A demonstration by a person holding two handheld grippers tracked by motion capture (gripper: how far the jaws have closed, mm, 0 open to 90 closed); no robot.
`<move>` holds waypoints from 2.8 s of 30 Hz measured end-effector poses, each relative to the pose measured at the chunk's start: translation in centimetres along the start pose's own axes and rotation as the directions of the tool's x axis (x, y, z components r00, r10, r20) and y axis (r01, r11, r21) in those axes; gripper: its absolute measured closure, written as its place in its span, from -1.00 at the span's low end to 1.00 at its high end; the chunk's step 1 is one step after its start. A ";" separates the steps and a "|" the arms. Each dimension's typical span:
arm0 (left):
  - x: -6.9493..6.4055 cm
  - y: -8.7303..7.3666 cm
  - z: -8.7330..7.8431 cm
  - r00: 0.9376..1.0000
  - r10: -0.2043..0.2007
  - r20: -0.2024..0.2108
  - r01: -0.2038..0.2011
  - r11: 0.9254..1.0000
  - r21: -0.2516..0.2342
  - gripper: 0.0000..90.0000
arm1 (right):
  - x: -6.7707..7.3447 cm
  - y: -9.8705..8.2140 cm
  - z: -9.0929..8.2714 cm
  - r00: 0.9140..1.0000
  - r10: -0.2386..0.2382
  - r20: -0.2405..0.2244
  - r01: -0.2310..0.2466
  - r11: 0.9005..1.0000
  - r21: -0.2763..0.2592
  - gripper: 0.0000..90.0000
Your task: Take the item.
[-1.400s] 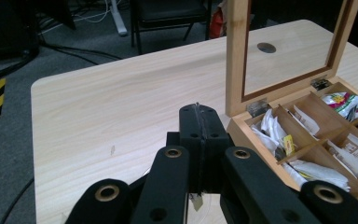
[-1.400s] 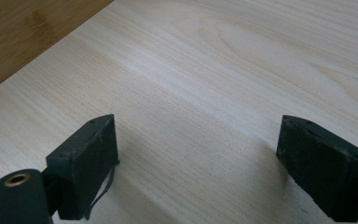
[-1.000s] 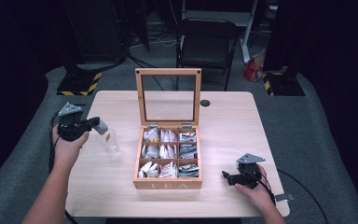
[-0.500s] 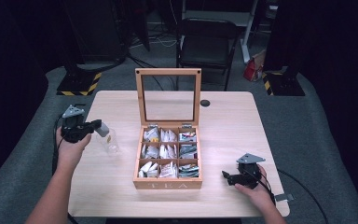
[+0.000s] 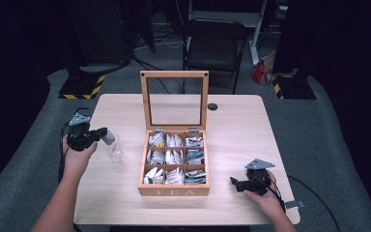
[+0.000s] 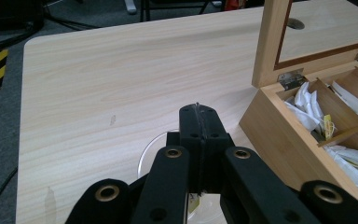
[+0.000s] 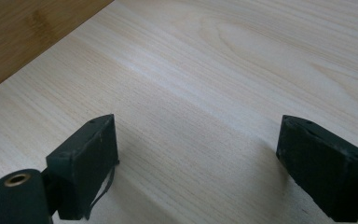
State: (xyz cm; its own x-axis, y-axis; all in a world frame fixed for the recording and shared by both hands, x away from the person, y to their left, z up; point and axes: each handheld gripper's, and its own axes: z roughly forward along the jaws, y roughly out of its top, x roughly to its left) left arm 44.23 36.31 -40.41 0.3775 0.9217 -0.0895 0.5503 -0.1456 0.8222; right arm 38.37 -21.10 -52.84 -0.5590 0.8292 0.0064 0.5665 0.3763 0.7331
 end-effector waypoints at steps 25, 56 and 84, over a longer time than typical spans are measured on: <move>0.2 -1.8 1.7 1.000 -0.028 -0.012 0.029 0.999 0.032 1.00 | 0.0 0.0 0.0 1.000 0.000 0.000 0.000 1.000 0.000 -0.74; -0.5 -1.9 -0.4 0.999 -0.034 0.021 0.034 0.999 -0.008 0.33 | 0.0 0.0 0.0 1.000 0.000 0.000 0.000 1.000 0.000 -0.74; -3.1 -4.6 -1.7 0.998 0.005 0.065 -0.005 1.000 0.004 -0.02 | 0.0 0.0 0.0 1.000 0.000 0.000 0.000 1.000 0.000 -0.74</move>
State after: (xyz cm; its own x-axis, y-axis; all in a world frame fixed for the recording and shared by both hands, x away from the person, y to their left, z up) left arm 39.29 34.73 -42.96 0.4277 0.8957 -0.1215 0.5511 -0.1519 0.8205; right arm 38.37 -21.09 -52.84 -0.5586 0.8294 0.0066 0.5667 0.3759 0.7332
